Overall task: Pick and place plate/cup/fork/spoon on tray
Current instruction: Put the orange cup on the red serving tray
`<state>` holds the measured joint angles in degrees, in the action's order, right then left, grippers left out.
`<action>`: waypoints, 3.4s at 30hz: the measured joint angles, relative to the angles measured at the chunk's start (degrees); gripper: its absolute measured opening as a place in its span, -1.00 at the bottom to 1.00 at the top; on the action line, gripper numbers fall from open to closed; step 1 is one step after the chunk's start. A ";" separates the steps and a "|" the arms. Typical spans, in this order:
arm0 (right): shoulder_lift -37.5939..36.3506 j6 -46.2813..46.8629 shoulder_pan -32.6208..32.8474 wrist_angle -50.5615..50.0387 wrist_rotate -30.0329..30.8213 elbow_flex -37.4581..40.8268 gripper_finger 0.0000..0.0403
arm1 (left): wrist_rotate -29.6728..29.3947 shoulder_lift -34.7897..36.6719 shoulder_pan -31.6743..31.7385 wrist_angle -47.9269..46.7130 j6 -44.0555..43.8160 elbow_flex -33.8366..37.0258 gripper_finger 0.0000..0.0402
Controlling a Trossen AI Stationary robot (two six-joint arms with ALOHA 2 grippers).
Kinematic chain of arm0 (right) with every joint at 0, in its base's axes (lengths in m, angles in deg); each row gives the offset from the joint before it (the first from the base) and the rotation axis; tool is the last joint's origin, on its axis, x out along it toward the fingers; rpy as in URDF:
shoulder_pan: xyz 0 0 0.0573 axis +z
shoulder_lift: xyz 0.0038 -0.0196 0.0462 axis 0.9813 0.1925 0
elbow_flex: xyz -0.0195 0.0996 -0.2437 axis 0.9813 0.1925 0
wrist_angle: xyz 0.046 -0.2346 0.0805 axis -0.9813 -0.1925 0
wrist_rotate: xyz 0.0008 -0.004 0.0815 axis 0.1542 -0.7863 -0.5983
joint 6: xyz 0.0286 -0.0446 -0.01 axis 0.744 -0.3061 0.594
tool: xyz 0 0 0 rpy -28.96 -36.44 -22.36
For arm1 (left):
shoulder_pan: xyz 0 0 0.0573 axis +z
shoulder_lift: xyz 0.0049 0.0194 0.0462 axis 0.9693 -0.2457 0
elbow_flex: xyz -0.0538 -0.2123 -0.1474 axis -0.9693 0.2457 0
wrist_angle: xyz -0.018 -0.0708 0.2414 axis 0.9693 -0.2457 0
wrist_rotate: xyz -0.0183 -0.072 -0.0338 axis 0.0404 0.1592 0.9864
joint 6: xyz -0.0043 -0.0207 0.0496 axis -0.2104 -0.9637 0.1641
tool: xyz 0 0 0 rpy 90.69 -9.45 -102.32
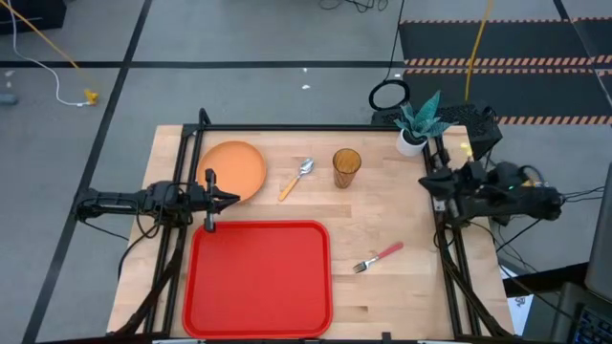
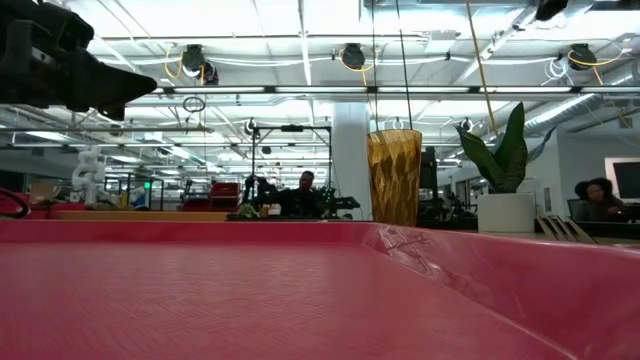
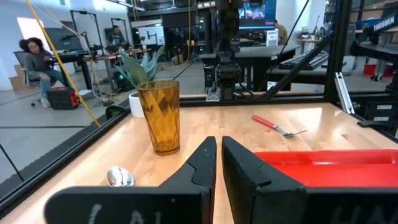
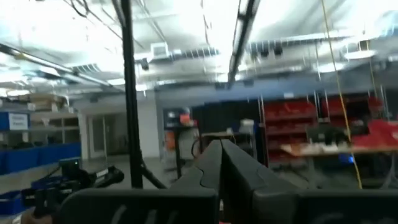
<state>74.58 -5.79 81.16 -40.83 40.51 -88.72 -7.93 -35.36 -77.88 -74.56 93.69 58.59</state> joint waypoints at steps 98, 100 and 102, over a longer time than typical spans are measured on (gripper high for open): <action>79.77 -12.03 -13.74 -58.35 11.98 -52.57 -0.19 | -3.04 -51.82 -4.42 -9.07 -7.75 -43.21 -0.85; 79.77 -13.00 -14.20 -56.82 11.95 -51.18 -0.18 | -3.04 -51.82 -4.42 -9.07 -7.61 -43.21 -0.85; 79.68 -13.70 -14.64 -55.53 11.91 -49.79 -0.19 | -3.04 -51.82 -4.42 -9.07 -7.61 -43.21 -0.85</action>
<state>154.26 -19.49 66.53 -96.36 52.42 -138.51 -10.97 -87.18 -82.30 -83.63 86.08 15.38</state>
